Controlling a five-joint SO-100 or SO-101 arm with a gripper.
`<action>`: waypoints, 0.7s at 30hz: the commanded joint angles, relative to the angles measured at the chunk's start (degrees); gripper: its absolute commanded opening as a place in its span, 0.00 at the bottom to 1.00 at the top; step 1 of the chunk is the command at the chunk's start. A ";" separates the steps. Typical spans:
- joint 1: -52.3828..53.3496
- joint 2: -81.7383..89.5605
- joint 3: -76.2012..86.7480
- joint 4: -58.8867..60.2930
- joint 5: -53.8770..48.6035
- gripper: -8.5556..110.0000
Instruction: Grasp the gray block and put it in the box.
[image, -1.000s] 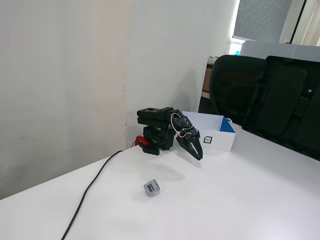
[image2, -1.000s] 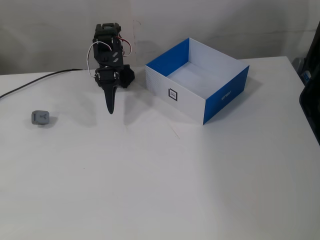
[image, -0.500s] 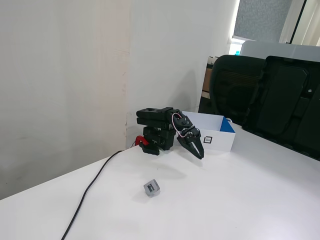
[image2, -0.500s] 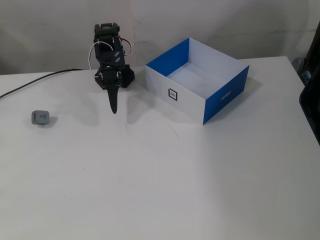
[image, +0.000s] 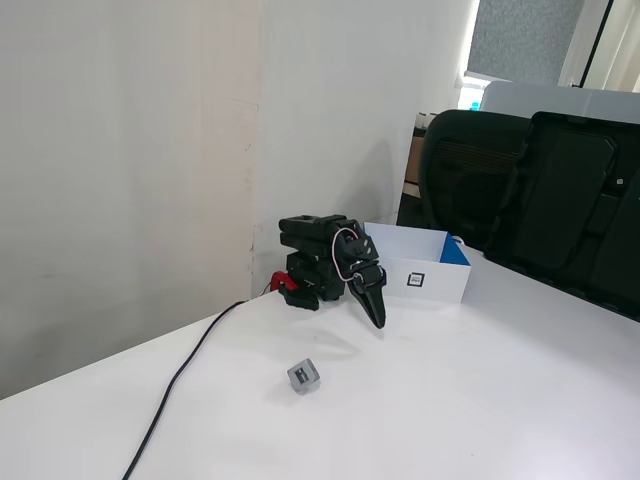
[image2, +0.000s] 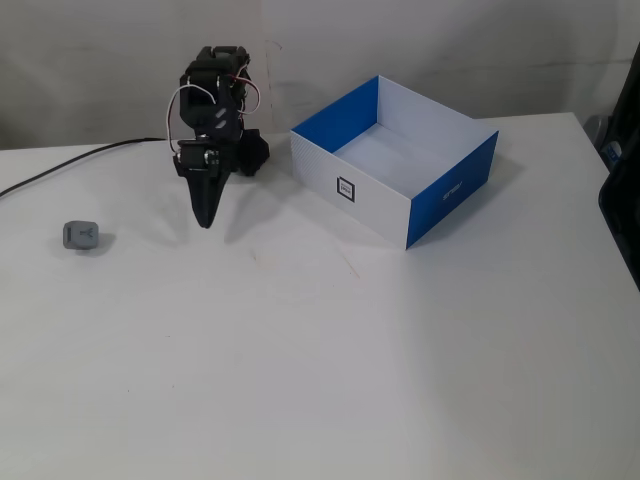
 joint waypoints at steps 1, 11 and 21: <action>-3.52 0.88 -6.77 2.37 2.72 0.07; -8.96 0.70 -14.50 5.98 3.87 0.07; -18.90 -0.53 -19.60 5.98 8.79 0.09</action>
